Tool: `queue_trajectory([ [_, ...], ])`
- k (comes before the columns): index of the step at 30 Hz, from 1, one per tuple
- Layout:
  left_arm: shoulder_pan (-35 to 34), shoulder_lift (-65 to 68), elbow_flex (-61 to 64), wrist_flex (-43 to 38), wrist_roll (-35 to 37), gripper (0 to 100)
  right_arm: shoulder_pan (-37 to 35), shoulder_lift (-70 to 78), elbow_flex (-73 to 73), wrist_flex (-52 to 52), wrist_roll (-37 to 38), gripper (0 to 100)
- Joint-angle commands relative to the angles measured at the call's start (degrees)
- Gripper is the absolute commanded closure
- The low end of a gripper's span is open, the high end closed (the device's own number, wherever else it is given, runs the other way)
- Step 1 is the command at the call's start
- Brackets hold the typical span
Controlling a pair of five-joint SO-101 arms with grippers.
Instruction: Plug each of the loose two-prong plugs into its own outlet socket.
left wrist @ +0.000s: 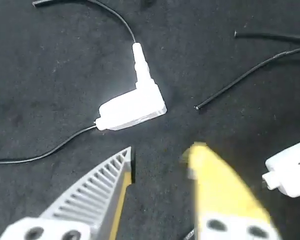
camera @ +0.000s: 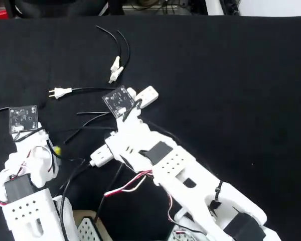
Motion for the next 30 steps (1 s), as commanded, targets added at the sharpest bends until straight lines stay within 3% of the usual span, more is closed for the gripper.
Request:
queue_trajectory([
  [1, -0.4, -0.5, -0.2, -0.4, 0.9, 63, -0.5, 1.5, 2.2, -6.3, -1.8, 98.6],
  [6, -0.2, -0.7, 2.7, -3.0, 1.0, 87, -4.1, 7.3, 0.6, -8.5, -1.8, 98.6],
  [7, -0.1, -0.7, 2.7, -3.3, 0.9, 88, -4.9, 8.5, -0.5, -7.9, -1.8, 98.6],
  [14, -0.1, -0.8, 4.4, -3.3, 0.8, 65, -5.5, 13.4, -3.3, -6.9, -1.7, 98.6],
  [21, 0.0, -0.8, 5.0, -3.4, 0.7, 64, -0.4, 10.9, -7.5, 4.6, -1.6, 98.6],
  [30, 0.0, -0.7, 6.3, -6.2, 0.9, 64, -0.6, 13.5, -3.7, 0.4, -1.5, 98.6],
])
